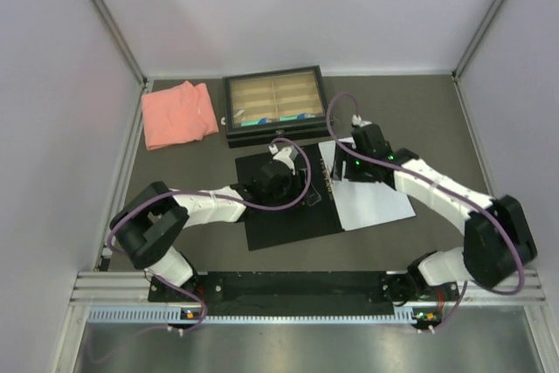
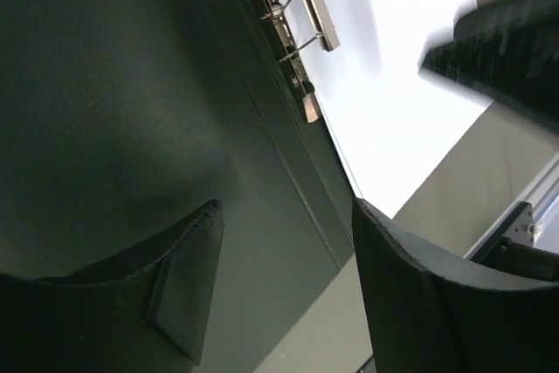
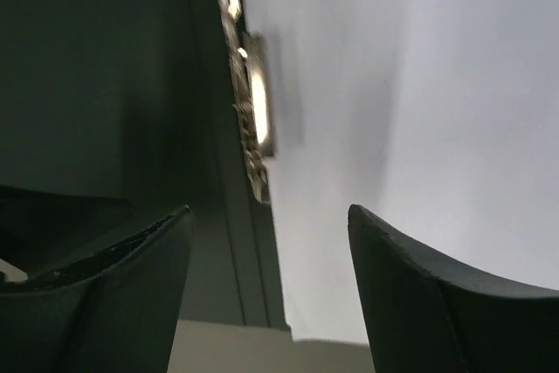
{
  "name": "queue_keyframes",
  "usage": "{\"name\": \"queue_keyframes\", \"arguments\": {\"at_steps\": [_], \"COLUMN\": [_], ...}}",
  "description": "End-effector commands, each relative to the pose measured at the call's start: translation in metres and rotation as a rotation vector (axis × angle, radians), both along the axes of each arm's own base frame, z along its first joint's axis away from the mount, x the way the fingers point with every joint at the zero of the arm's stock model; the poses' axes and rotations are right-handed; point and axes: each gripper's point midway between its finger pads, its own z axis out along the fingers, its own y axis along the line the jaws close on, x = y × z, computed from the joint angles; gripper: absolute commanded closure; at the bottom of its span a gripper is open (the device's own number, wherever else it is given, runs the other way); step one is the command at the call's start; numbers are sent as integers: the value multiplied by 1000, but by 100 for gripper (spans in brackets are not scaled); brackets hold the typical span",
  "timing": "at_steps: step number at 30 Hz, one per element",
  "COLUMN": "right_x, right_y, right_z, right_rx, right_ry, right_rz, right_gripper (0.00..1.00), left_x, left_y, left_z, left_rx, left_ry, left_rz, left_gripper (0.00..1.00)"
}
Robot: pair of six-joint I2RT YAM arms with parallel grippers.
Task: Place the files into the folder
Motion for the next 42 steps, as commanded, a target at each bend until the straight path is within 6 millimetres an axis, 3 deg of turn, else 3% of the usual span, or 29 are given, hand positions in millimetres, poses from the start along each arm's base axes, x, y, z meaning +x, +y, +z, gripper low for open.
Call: {"name": "queue_keyframes", "arguments": {"at_steps": [1,2,3,6,11,12,14,26,32,38,42], "right_x": [59,66,77,100,124,127,130,130,131,130,131], "right_y": [47,50,56,68,73,80,81,84,83,81,82], "right_z": [40,24,31,16,0,5,-2,-26,-31,-40,-39], "right_rx": [30,1,2,-31,-200,-213,-256,-349,-353,-364,-366], "right_ry": [-144,-115,-134,-126,-133,-152,-155,-133,-133,-118,-120], "right_rz": [163,179,185,205,190,191,185,183,180,181,184], "right_gripper": [30,31,33,39,52,55,59,58,59,68,69], "left_x": [17,16,16,16,18,17,16,18,18,18,18], "left_y": [-8,-8,-7,-5,-4,-1,1,9,9,7,7], "left_z": [12,13,12,7,7,5,10,8,9,8,7], "left_rx": [-47,-51,-49,-50,-57,-54,-72,-71,-71,-71,-69], "left_ry": [-97,-97,-99,-99,-110,-111,-125,-142,-145,-142,-142], "left_rz": [14,10,10,21,35,41,44,85,83,76,74], "left_gripper": [36,37,37,37,37,37,37,38,38,38,38]}}
